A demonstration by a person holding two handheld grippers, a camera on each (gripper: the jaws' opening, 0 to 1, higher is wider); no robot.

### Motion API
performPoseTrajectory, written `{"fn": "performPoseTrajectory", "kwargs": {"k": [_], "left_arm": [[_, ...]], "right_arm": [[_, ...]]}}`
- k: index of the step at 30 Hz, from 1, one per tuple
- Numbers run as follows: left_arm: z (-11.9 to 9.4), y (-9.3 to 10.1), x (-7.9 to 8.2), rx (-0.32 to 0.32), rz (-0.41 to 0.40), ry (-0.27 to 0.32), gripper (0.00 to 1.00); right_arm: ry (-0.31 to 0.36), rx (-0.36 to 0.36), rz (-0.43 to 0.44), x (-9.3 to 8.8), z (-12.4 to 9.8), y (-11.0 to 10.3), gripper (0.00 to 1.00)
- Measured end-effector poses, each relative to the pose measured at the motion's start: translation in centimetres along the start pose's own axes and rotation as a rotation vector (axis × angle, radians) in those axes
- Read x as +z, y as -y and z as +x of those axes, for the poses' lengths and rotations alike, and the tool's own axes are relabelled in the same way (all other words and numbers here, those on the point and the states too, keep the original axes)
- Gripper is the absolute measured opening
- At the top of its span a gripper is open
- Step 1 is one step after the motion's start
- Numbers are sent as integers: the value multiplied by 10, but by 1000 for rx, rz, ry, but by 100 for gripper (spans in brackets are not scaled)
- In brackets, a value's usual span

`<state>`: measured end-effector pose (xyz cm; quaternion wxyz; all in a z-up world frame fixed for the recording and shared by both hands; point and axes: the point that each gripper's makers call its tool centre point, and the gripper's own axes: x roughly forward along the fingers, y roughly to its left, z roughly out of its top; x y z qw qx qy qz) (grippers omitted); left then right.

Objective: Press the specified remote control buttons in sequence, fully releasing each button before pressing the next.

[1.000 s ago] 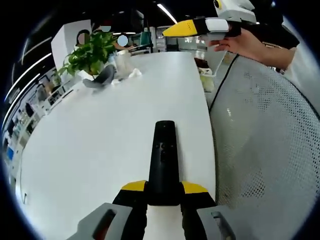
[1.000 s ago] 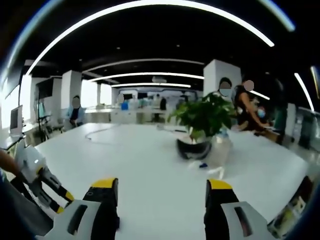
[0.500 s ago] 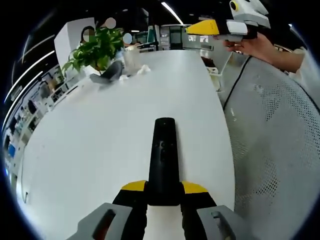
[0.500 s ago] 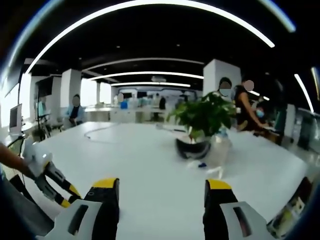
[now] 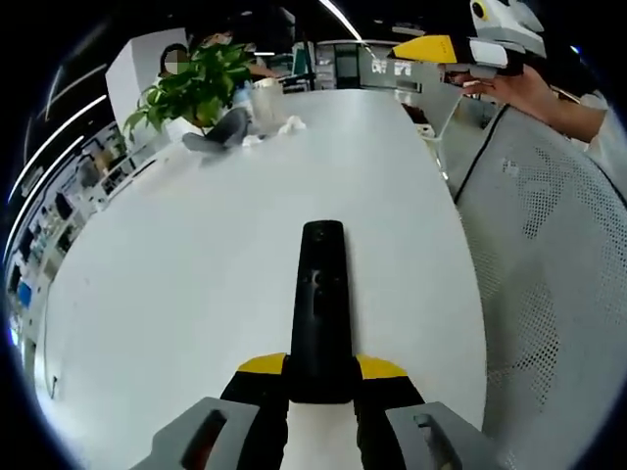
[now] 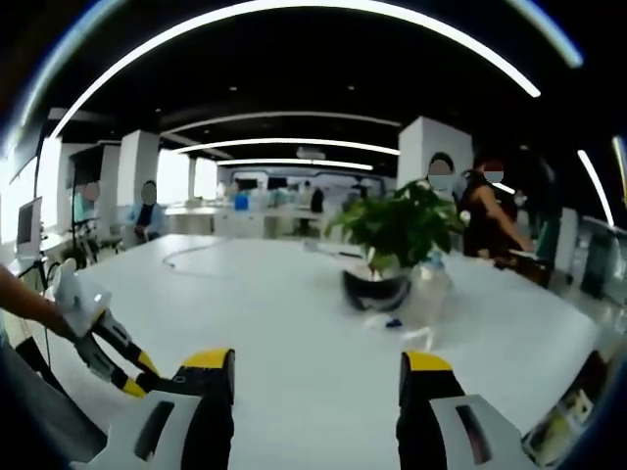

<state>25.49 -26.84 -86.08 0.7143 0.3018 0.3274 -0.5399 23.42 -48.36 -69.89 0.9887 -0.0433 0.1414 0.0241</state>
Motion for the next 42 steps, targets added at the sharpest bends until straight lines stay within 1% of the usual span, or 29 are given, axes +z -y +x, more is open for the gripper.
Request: {"fn": "performPoseTrajectory", "kwargs": {"k": [3,6,10,18,22,25,27,31,36,42], "left_arm": [[0,-4,0,-11,-36,11,24],[1,-5,1,-7,-22,7,24],[2,-10,1,-13,-35,3,24],[4,-13,1,-48,-62,-13,24],[4,-12,0,-60,-49,-25,24],[4,-15,0,-61,-51,-22,24],[4,-16,0,-54,-62,-12,24],[5,-21,1,-35,-78,-14,24],[5,-21,0,-45,-70,-15,24],[5,-23,0,-40,-78,-14,24]], "right_arm": [[0,-4,2,0,0,1,66],[-2,-5,3,0,0,2,66],[-3,-5,2,0,0,1,66],[-16,-4,-12,-3,1,0,65],[-10,-4,-8,-2,1,1,66],[-8,0,-6,-1,0,0,66],[-7,6,-9,-1,0,-1,67],[2,12,-13,1,0,-3,69],[4,22,-8,1,0,-5,73],[-2,21,-16,0,1,-5,73]]}}
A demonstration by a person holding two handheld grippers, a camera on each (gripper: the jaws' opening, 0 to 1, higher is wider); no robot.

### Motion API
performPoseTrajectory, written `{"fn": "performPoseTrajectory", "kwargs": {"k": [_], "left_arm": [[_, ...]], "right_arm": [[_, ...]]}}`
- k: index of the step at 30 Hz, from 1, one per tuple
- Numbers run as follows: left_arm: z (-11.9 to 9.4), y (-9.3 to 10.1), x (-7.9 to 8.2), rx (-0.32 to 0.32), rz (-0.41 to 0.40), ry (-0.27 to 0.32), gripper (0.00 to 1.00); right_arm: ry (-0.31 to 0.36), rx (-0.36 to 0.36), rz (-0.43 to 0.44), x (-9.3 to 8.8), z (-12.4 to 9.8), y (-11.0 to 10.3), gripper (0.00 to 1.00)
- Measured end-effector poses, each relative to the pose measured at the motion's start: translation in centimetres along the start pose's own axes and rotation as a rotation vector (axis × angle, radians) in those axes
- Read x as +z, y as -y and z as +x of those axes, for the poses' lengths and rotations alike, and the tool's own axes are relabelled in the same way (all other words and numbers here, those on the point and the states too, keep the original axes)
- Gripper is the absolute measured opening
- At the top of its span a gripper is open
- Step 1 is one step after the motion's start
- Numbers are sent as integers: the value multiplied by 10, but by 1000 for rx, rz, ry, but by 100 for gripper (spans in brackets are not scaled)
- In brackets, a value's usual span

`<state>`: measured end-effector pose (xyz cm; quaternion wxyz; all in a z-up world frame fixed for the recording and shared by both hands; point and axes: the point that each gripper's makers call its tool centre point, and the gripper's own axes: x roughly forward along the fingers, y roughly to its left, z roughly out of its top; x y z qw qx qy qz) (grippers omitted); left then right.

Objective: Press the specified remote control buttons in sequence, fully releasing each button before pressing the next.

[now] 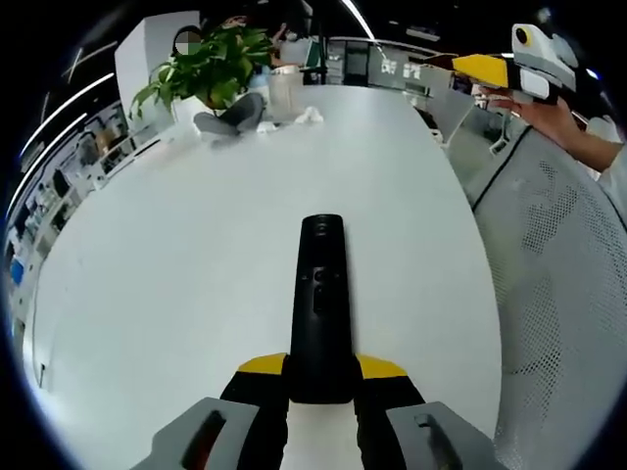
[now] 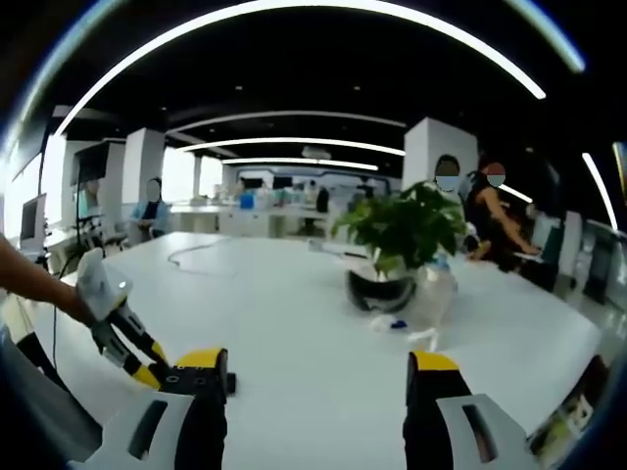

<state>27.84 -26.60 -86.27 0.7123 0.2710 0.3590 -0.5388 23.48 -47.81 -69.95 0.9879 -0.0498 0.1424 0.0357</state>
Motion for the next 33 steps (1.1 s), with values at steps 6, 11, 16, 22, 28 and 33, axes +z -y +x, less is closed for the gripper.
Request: {"fn": "performPoseTrajectory", "kwargs": {"k": [6,11,16,22,28,33], "left_arm": [[0,-3,0,-11,15,-20,24],[1,-6,-1,-12,9,-26,24],[1,-9,0,-11,4,-28,24],[1,-14,-1,-18,9,-40,24],[3,-20,1,-21,14,-48,24],[3,-24,1,-28,20,-58,24]], "right_arm": [[-4,2,0,-1,0,0,72],[-8,0,-2,-2,0,0,72],[-14,2,-10,-3,1,-1,71],[-11,-1,-6,-2,0,0,70],[-16,-1,-8,-3,0,0,70],[-14,-1,-9,-3,1,0,70]]}}
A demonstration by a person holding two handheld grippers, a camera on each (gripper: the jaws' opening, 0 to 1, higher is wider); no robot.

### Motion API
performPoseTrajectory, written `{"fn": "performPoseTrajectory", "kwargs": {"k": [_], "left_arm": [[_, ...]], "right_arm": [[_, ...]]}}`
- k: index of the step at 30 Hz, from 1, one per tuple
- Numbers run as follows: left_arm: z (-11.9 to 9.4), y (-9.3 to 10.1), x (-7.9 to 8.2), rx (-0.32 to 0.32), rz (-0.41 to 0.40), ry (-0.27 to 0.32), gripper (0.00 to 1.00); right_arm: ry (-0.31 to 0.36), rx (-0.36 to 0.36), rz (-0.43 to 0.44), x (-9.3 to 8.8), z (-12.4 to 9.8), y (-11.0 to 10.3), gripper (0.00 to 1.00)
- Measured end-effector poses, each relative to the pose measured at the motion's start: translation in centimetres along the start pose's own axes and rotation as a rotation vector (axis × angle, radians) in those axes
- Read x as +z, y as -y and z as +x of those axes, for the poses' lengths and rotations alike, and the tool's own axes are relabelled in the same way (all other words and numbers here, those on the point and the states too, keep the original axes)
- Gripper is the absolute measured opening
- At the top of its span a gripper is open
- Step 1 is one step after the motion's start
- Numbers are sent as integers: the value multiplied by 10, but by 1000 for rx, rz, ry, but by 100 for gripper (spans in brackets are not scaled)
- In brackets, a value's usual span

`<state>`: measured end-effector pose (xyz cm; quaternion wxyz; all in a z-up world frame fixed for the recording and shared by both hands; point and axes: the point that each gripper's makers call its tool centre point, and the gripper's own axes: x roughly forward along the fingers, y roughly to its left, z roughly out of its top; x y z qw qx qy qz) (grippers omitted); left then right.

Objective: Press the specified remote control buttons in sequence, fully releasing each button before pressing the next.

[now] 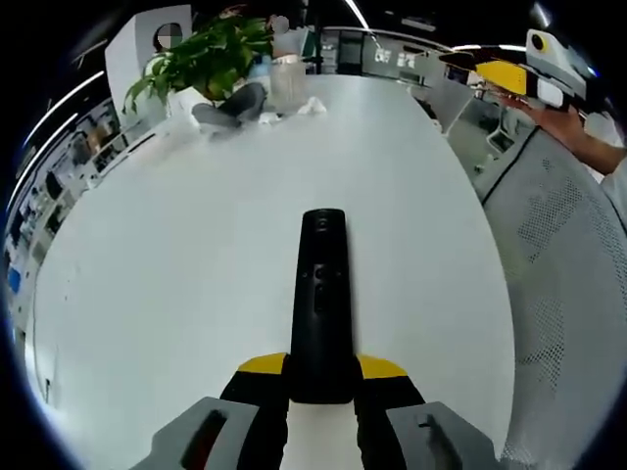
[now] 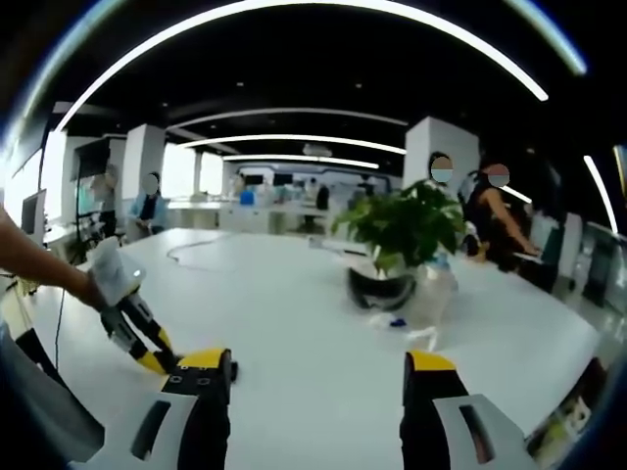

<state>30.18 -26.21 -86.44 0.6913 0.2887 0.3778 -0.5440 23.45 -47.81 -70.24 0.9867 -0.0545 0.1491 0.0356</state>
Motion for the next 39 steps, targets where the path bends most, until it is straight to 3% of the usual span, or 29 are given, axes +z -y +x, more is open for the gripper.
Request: {"fn": "performPoseTrajectory", "kwargs": {"k": [39], "left_arm": [[3,-44,5,-21,27,-79,24]], "right_arm": [[-16,-9,-12,-3,1,0,68]]}}
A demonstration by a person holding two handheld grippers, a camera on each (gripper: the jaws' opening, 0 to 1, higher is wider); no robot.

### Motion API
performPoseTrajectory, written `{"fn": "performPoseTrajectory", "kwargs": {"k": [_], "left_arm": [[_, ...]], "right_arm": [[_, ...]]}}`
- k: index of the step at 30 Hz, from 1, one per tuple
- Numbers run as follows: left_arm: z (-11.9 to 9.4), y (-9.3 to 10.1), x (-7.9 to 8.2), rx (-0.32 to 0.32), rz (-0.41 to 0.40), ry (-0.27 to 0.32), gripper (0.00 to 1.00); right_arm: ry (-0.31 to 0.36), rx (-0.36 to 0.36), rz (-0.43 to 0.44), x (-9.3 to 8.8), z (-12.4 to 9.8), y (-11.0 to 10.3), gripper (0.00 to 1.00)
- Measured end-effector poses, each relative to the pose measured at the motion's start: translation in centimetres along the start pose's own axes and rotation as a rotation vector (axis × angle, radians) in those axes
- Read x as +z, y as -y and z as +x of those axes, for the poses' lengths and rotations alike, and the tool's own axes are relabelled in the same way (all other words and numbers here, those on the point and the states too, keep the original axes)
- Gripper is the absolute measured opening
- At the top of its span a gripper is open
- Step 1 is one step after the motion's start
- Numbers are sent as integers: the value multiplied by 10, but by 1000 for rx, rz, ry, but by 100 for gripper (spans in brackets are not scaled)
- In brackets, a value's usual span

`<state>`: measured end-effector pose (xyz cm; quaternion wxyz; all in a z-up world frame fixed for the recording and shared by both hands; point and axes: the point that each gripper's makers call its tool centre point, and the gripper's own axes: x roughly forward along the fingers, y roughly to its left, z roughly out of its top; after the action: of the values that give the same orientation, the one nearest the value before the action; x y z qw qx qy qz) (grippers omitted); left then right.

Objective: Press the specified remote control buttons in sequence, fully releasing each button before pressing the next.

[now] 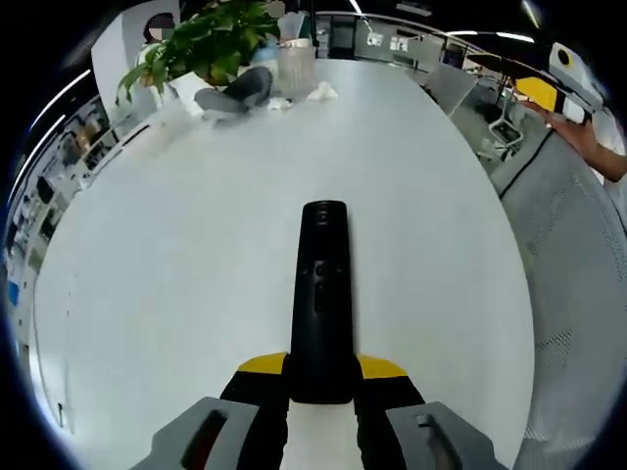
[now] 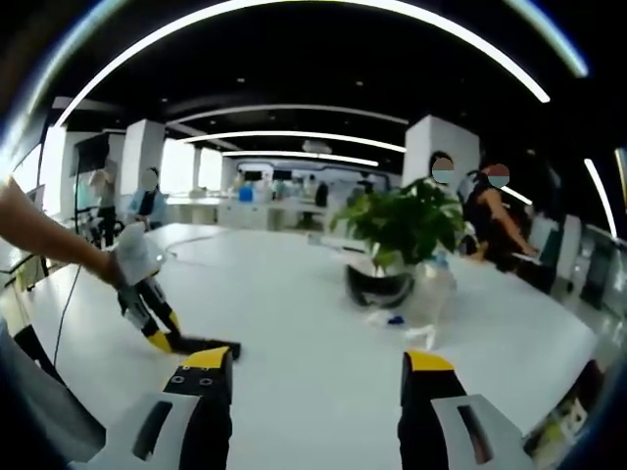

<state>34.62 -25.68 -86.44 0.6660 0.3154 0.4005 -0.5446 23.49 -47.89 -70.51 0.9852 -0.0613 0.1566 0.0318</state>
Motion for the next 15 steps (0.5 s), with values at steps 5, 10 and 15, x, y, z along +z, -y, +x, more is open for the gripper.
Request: {"fn": "performPoseTrajectory", "kwargs": {"k": [5,10,15], "left_arm": [[0,-6,1,-1,0,-4,24],[1,-12,2,-5,6,-12,24],[1,-16,3,-6,9,-21,24]], "right_arm": [[-4,1,-3,-1,0,0,68],[-5,0,-4,-1,1,0,68],[-9,-1,-7,-2,1,0,68]]}}
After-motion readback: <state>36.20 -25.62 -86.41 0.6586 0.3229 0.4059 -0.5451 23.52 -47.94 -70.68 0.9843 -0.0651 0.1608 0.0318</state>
